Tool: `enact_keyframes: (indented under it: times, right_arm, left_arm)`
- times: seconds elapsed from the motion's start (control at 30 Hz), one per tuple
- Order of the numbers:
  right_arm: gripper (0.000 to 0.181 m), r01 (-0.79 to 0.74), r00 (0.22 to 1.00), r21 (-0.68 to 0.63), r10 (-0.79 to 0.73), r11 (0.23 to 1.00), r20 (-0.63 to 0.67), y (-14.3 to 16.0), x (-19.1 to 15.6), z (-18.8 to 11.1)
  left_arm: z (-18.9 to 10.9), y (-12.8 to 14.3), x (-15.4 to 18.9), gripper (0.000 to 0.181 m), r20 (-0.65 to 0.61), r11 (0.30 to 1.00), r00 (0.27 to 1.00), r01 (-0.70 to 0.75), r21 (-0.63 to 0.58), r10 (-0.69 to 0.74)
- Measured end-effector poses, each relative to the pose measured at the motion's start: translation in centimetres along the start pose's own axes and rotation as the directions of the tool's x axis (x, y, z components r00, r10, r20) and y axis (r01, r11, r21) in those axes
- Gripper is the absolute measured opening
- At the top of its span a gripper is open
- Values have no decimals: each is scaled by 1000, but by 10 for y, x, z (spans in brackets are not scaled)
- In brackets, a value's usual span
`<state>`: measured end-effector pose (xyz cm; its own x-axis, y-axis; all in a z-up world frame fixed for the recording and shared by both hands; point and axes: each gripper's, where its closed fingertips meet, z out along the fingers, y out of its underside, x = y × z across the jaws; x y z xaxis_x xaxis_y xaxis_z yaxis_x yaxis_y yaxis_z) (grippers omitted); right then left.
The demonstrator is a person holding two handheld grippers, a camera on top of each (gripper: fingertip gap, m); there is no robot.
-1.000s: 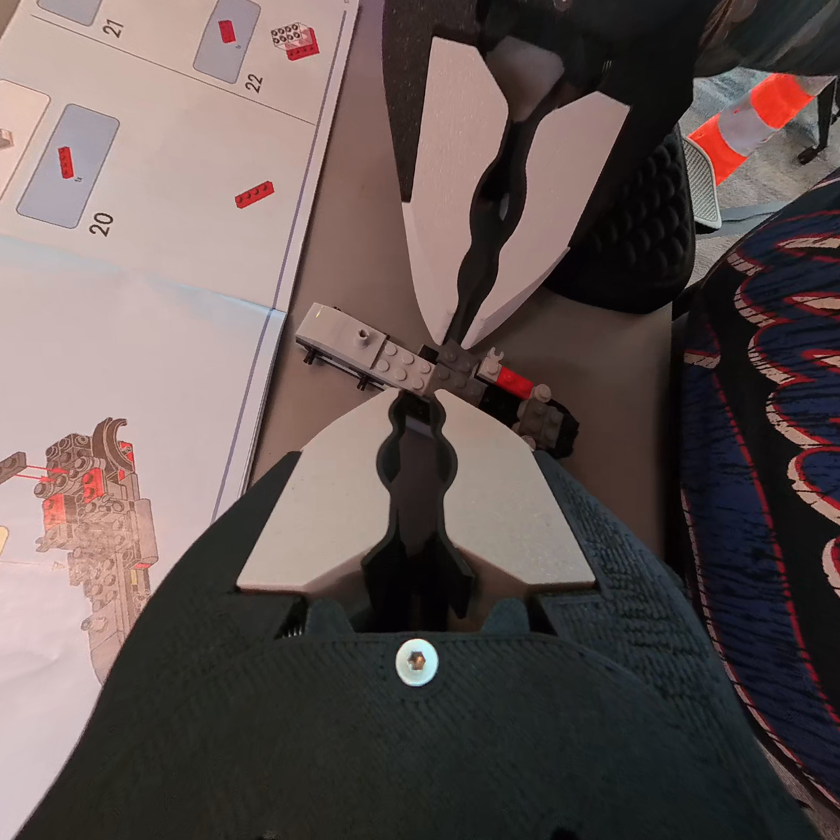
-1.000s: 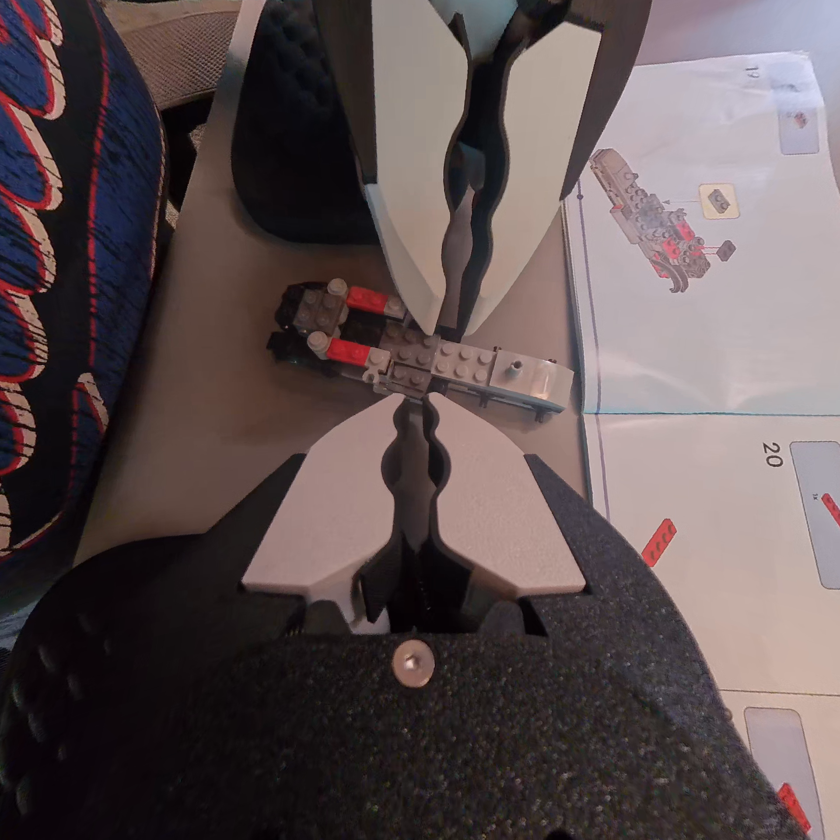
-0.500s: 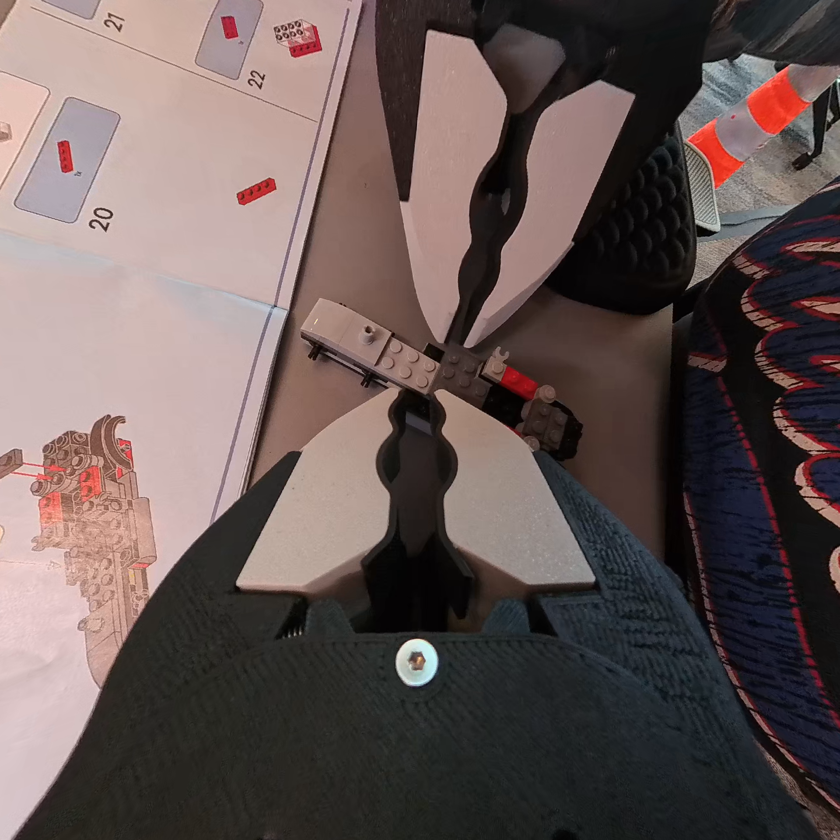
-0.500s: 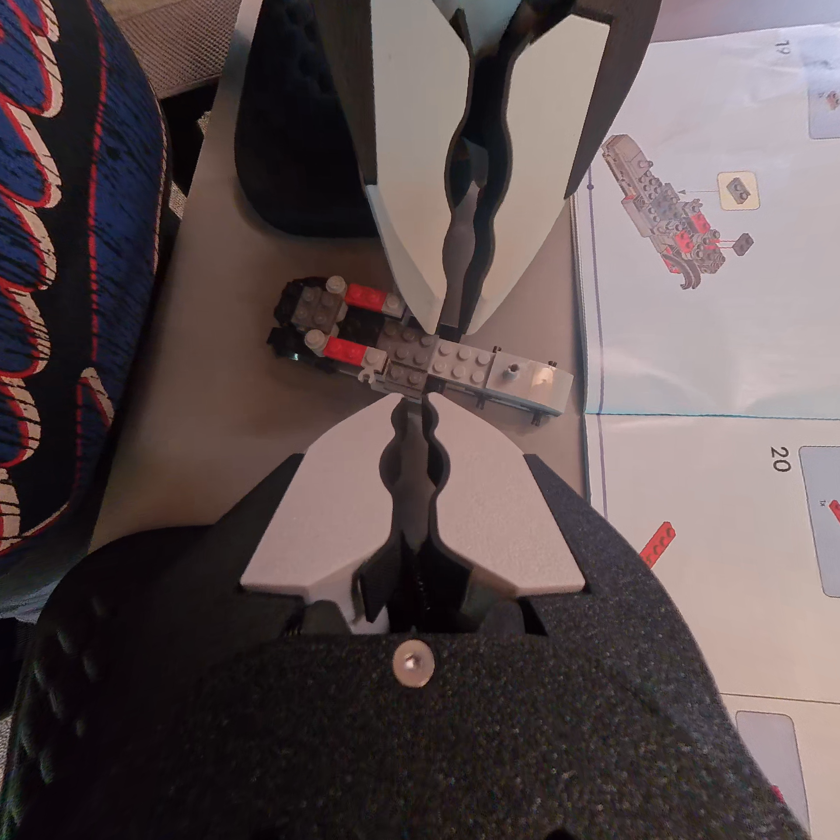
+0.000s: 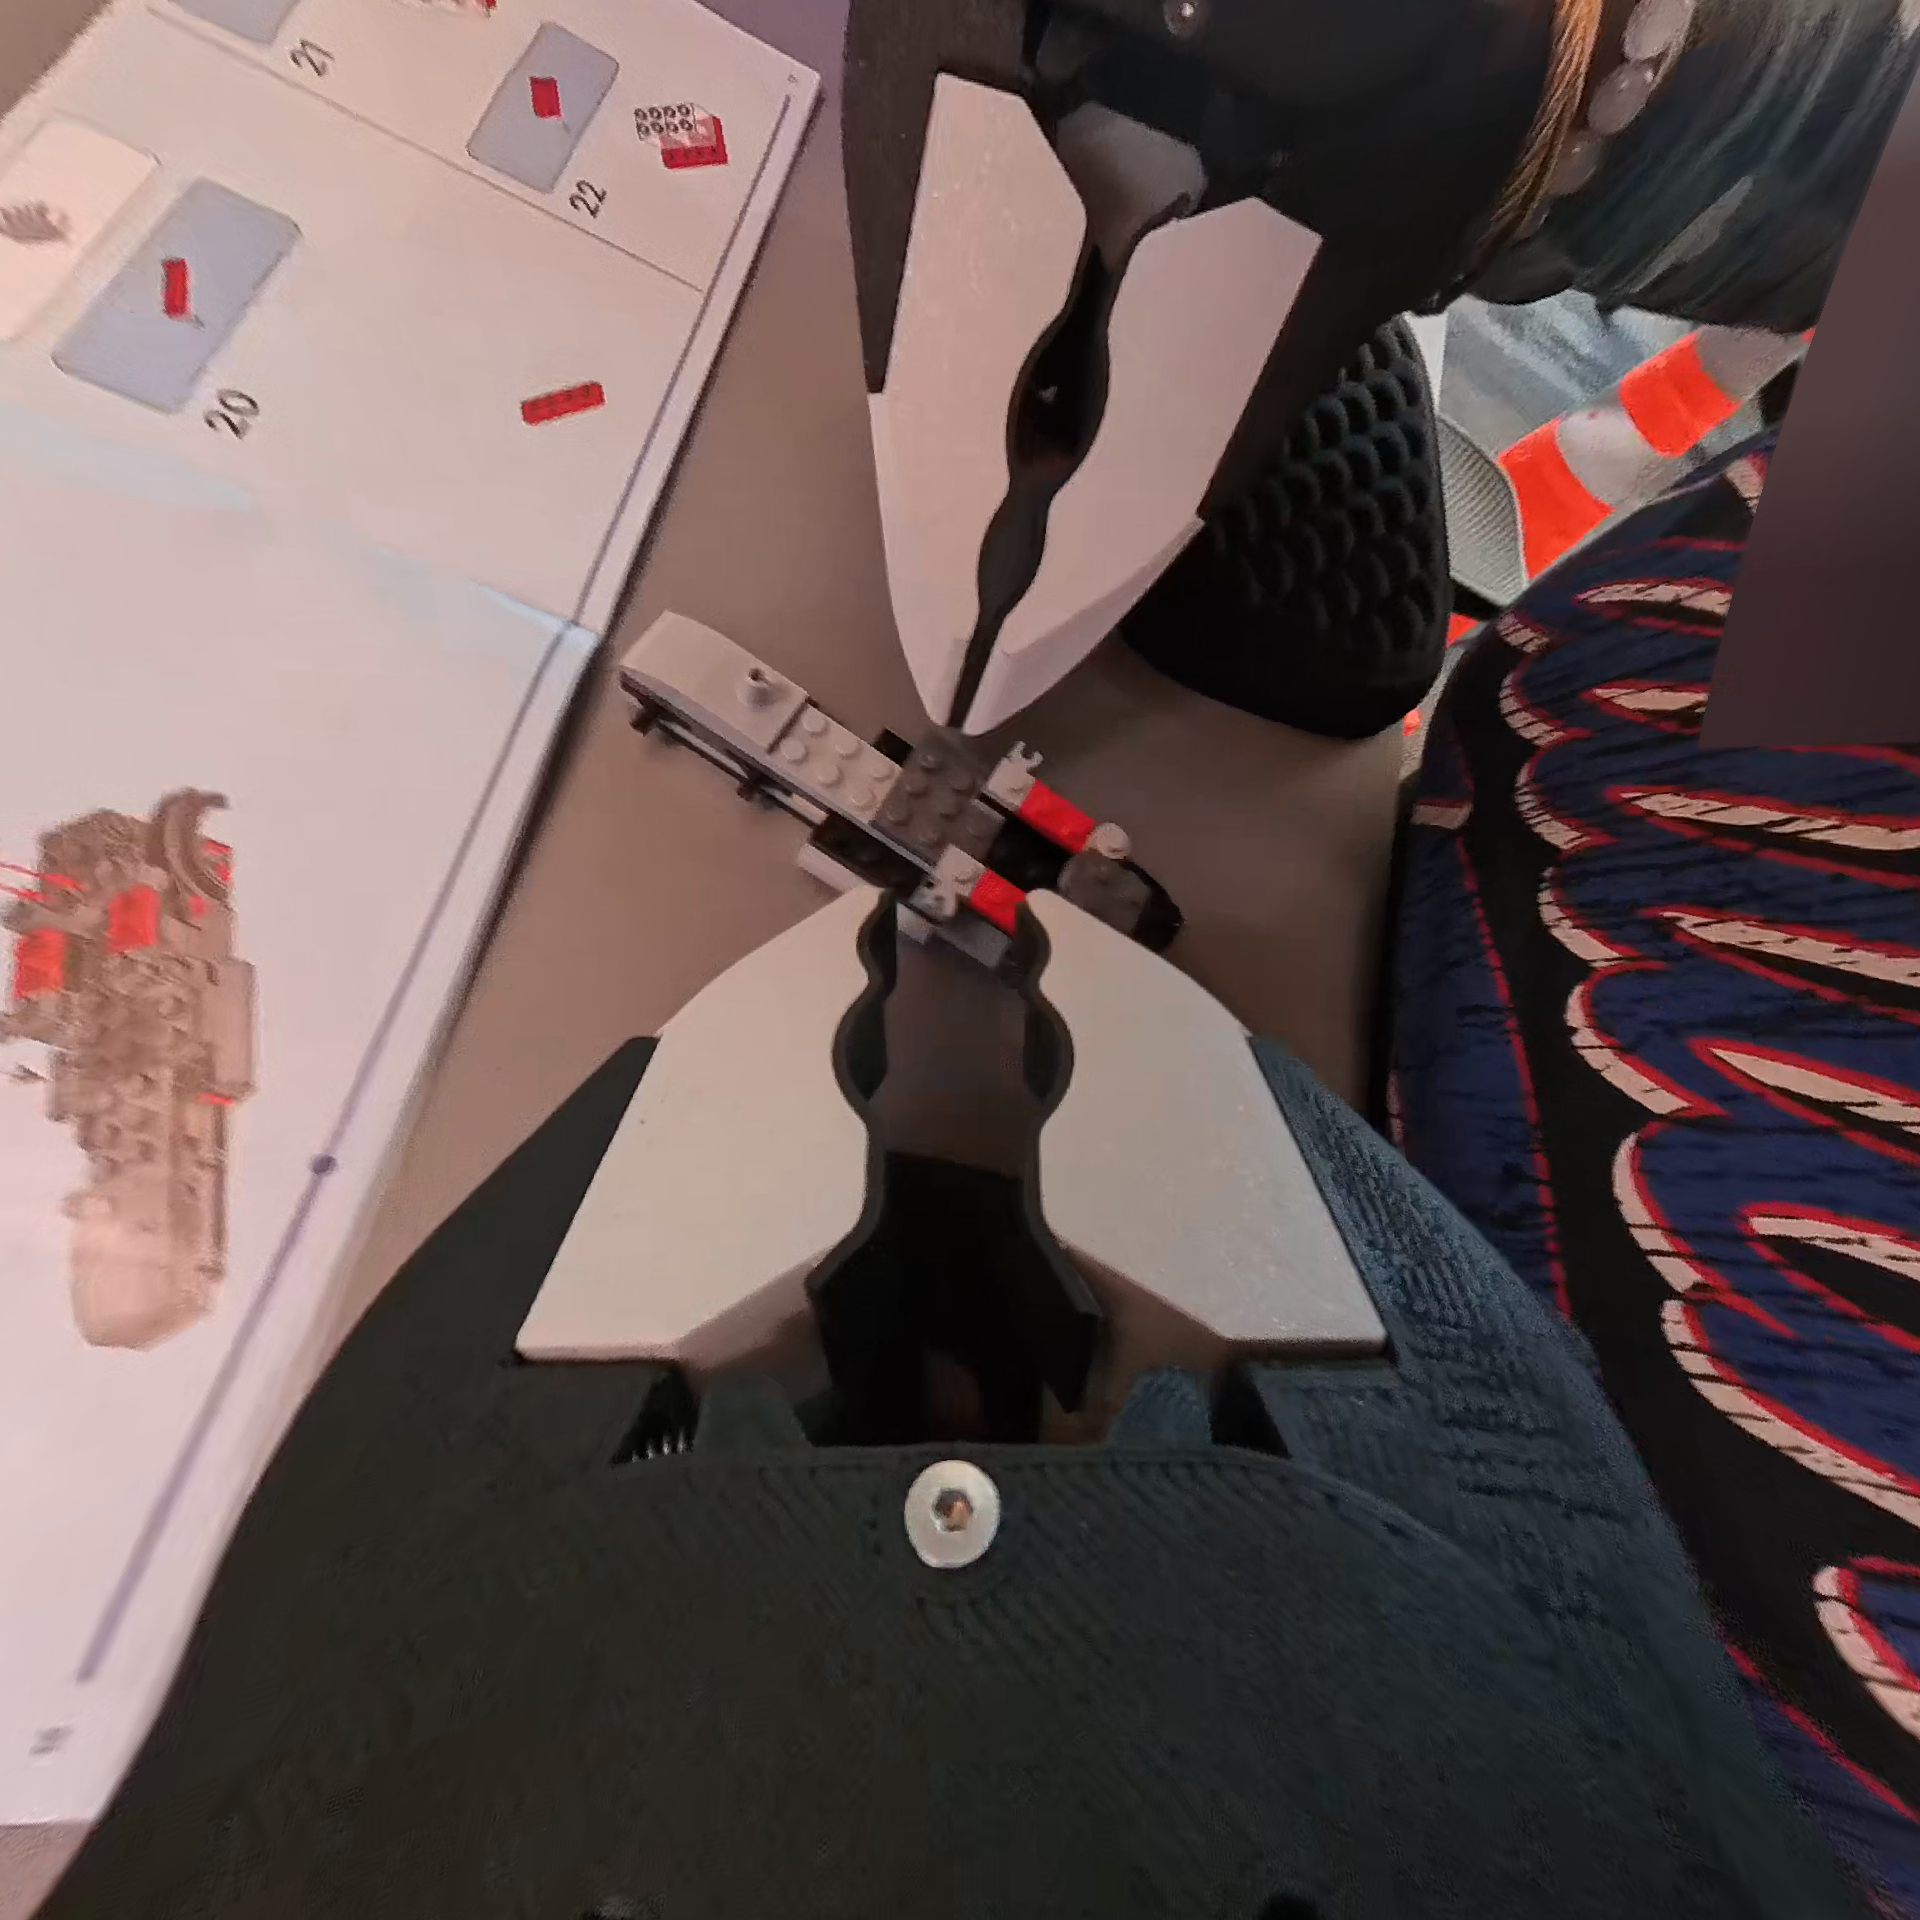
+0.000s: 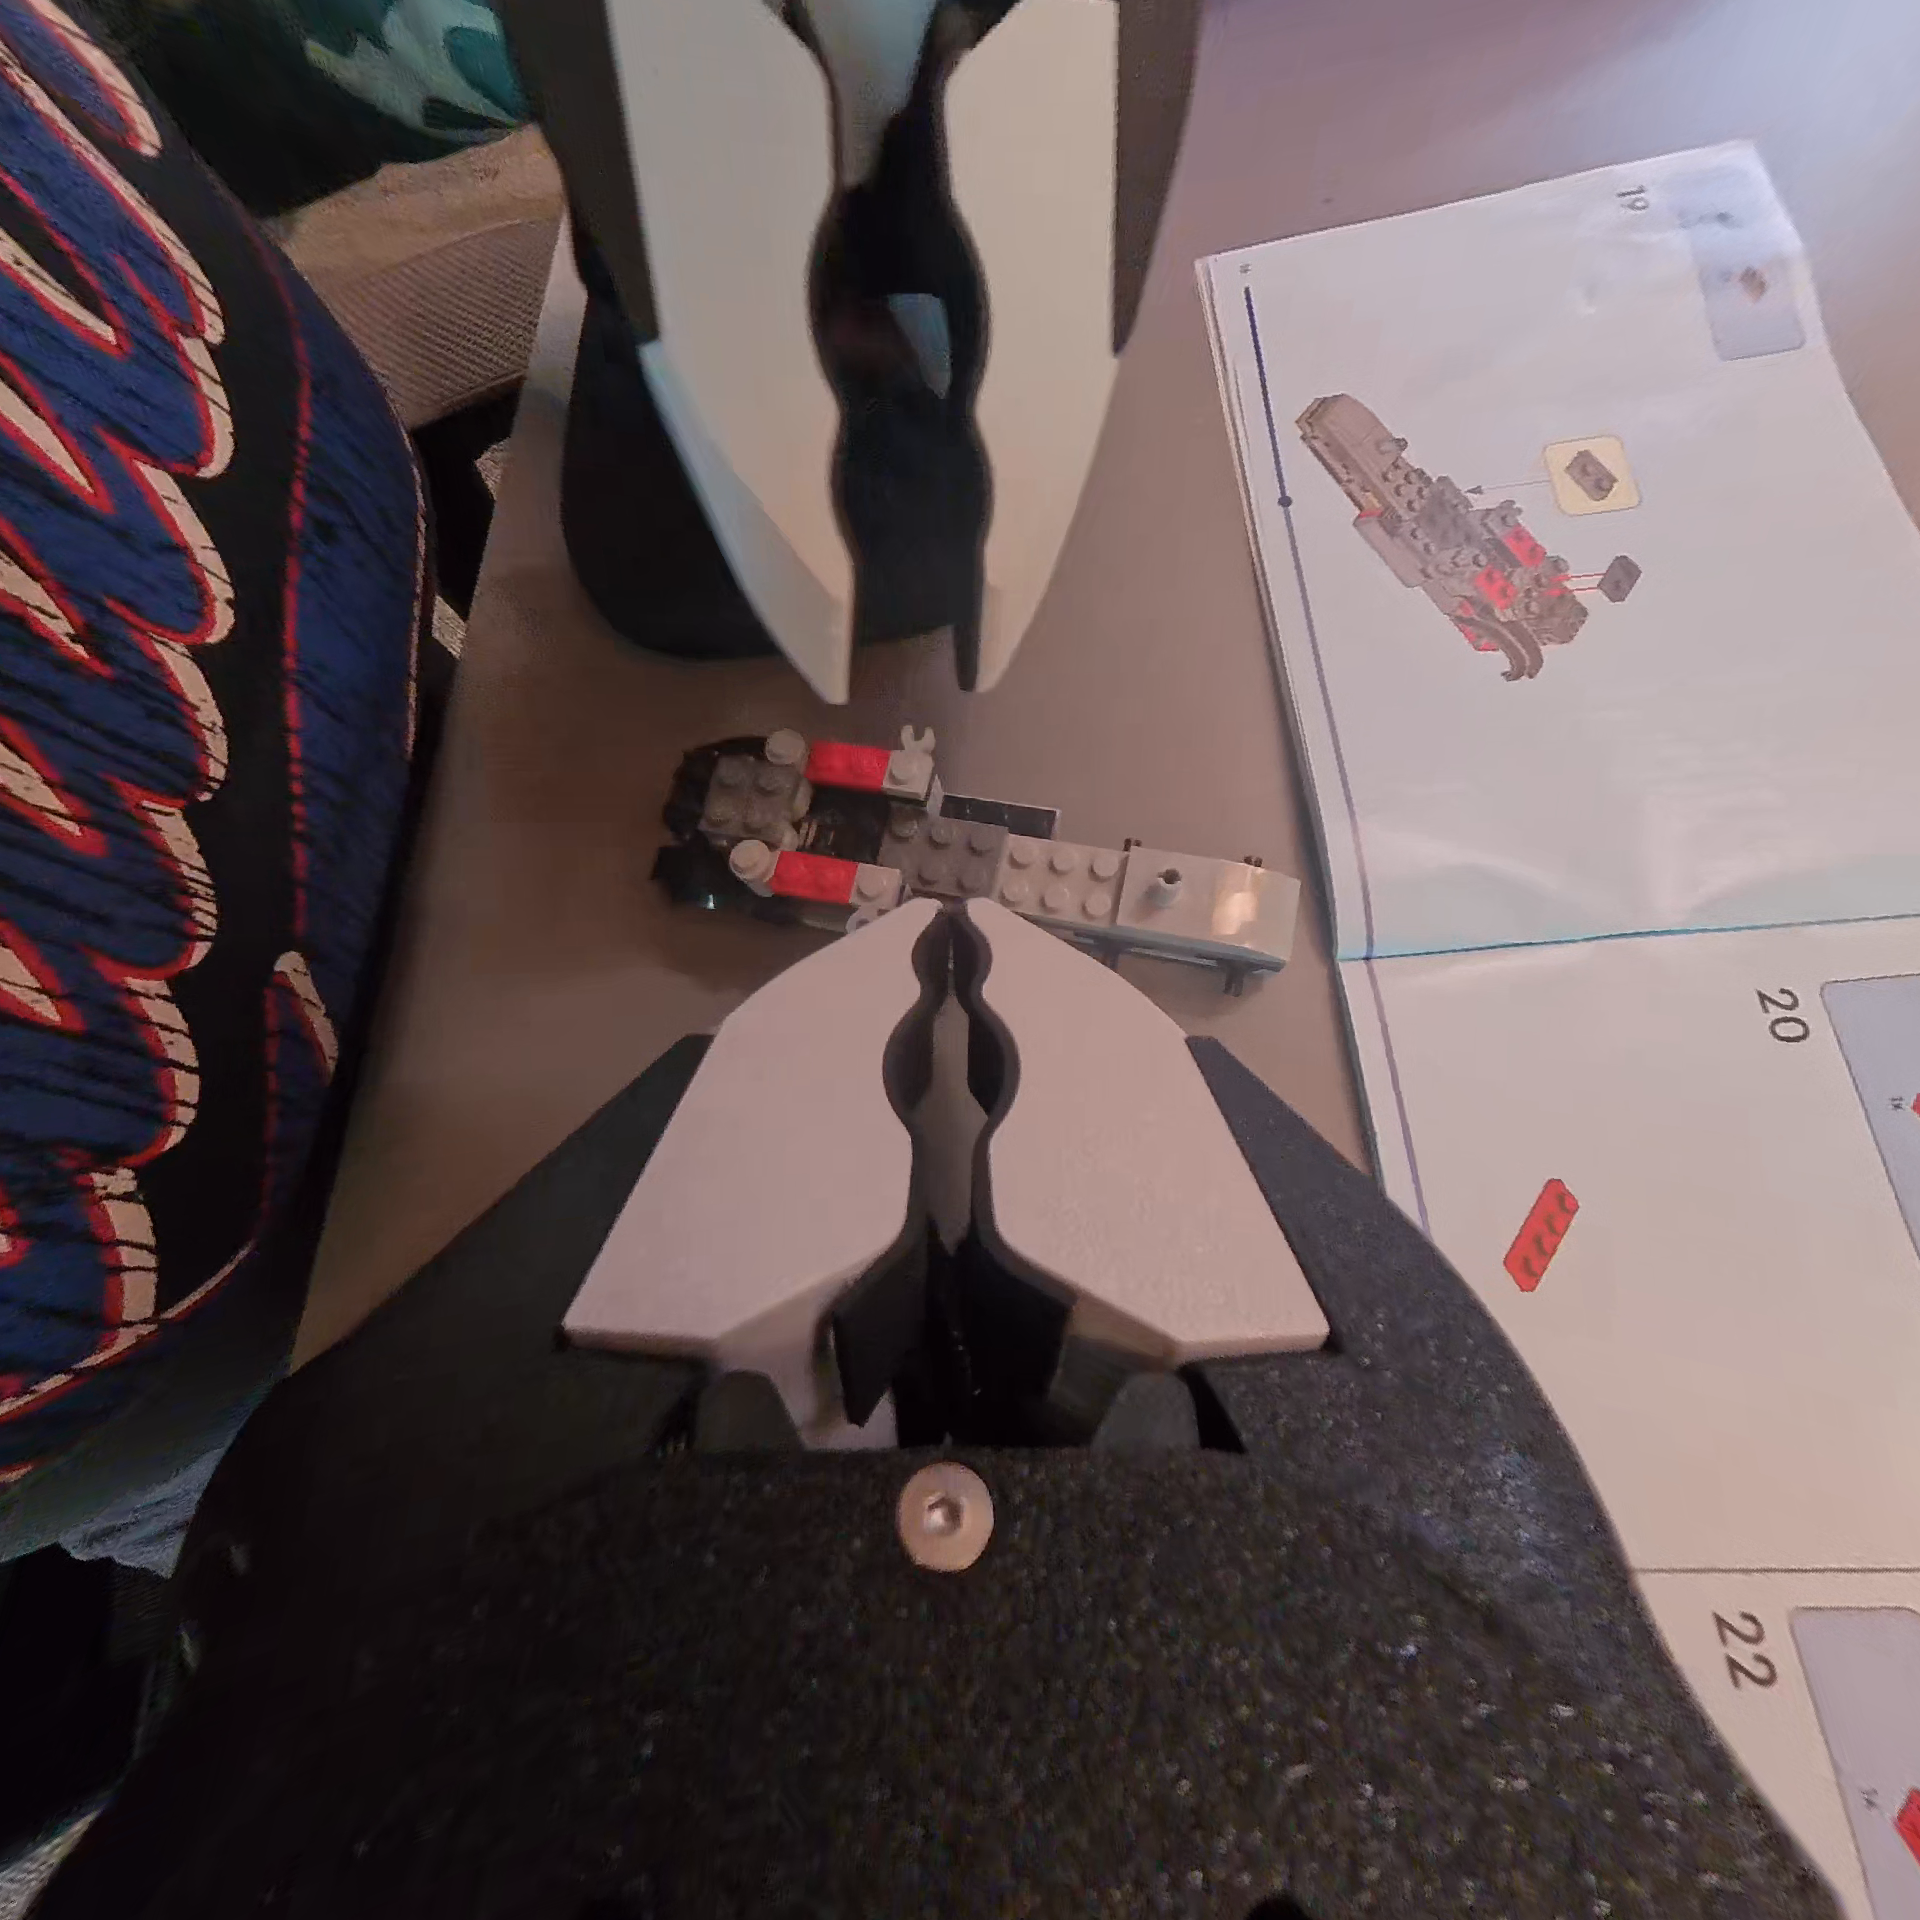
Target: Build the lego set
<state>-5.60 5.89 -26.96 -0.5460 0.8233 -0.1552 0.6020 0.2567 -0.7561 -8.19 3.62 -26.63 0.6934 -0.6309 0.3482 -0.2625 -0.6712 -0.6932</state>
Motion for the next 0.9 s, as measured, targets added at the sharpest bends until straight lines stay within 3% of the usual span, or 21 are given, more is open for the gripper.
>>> enact_keyframes:
  times: [0.2,0.37,0.53,0.67,0.9]
  right_arm:
    - [0,-16,998,-47,19,999,63,1,-1,3]
    - [0,1,998,-88,5,996,63,3,-2,2]
    - [1,-55,998,-69,53,996,-25,12,6,-26]
    - [16,-51,998,-156,46,986,-39,40,-8,-28]
    - [27,-12,997,-144,1,989,-75,41,-11,-14]
  left_arm:
    - [10,7,10,35,28,994,995,95,55,-97]
    - [9,1,10,34,61,987,992,105,119,-113]
    - [-4,-1,5,34,94,982,988,104,161,-120]
    - [-11,-3,1,31,85,971,987,115,211,-135]
    - [-8,-11,6,29,83,970,990,92,226,-113]
